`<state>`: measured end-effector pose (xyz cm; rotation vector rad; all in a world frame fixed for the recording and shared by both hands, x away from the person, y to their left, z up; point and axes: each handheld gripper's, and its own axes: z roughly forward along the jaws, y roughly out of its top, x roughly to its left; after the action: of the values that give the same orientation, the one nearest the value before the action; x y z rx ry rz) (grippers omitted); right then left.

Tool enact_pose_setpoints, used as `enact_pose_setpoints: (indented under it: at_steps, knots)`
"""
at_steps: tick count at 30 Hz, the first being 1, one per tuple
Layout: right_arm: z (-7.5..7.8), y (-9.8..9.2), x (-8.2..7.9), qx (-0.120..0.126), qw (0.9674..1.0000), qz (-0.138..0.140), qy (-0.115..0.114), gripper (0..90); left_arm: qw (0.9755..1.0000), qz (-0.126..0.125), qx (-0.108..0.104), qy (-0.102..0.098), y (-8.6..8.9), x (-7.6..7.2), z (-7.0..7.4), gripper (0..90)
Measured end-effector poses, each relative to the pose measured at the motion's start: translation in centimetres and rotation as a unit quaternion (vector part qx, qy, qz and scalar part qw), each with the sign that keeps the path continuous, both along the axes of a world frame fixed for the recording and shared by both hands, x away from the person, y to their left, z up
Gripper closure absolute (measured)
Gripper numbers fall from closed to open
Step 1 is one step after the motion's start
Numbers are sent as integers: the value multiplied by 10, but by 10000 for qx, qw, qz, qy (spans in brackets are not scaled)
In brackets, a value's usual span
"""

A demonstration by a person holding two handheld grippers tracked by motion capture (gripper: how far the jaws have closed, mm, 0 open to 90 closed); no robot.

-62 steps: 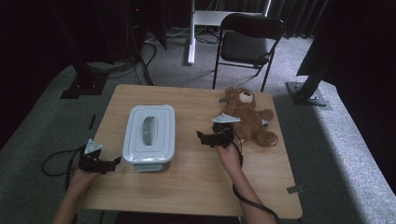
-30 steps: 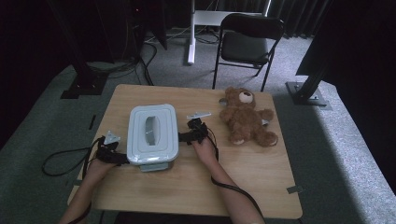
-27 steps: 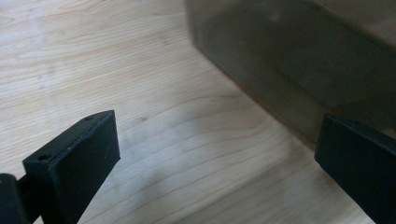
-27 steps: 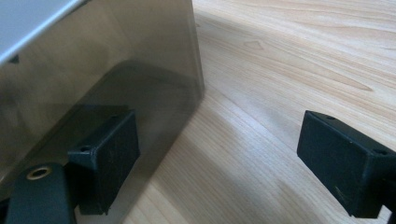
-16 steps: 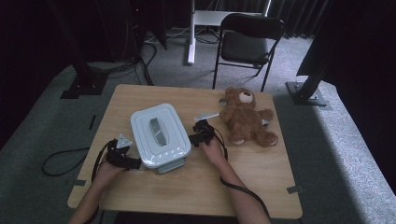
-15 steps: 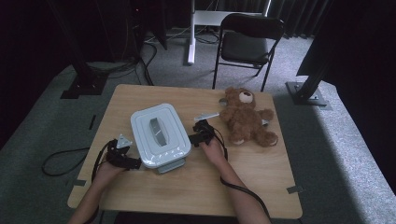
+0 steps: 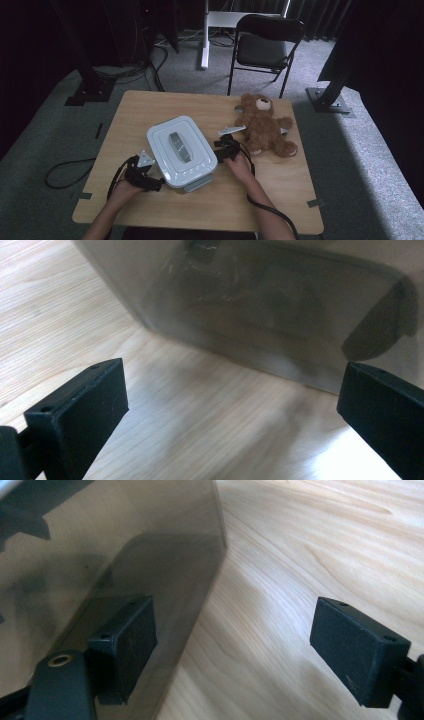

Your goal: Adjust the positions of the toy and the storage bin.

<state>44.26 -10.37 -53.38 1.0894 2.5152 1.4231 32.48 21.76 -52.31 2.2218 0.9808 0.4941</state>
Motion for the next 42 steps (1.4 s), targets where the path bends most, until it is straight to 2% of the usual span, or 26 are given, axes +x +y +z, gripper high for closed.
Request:
enact_pose_setpoints:
  at_steps: [5, 10, 14, 17, 21, 26, 27, 32, 37, 42]
  knots:
    - [0, -15, -6, 11, 10000, 35, -4, 188, 9997, -246, 64, 13, -15, -4, 1, 3]
    - [1, -27, -13, -90, 9999, -5, -67, 188, 9986, -517, 67, 55, -29, -9, 1, 2]
    - [3, -32, -16, -184, 9996, -90, -210, 181, 9984, -571, -4, 55, -32, -11, -1, 3]
    - [3, -37, -23, -288, 9980, -181, -524, 137, 9985, -502, -221, 55, -27, -12, -4, 3]
    - [1, -41, -30, -354, 9968, -246, -681, 132, 9990, -371, -240, 55, -18, -11, -8, 3]
    - [-4, -47, -40, -375, 9971, -166, -648, 131, 9992, -274, -269, 51, -7, -10, -11, 3]
    - [-6, -52, -47, -414, 9967, -106, -694, 132, 9993, -199, -327, 21, 4, -10, -14, 3]
    - [-10, -55, -56, -567, 9952, -90, -792, 129, 9994, -113, -337, -17, 17, -9, -17, 4]
    - [-15, -67, -63, -429, 9963, -194, -717, 130, 9994, 79, -332, 8, 33, -8, -19, 4]
    - [-14, -79, -72, -446, 9951, -401, -790, 120, 9992, 233, -323, -18, 48, -9, -20, 4]
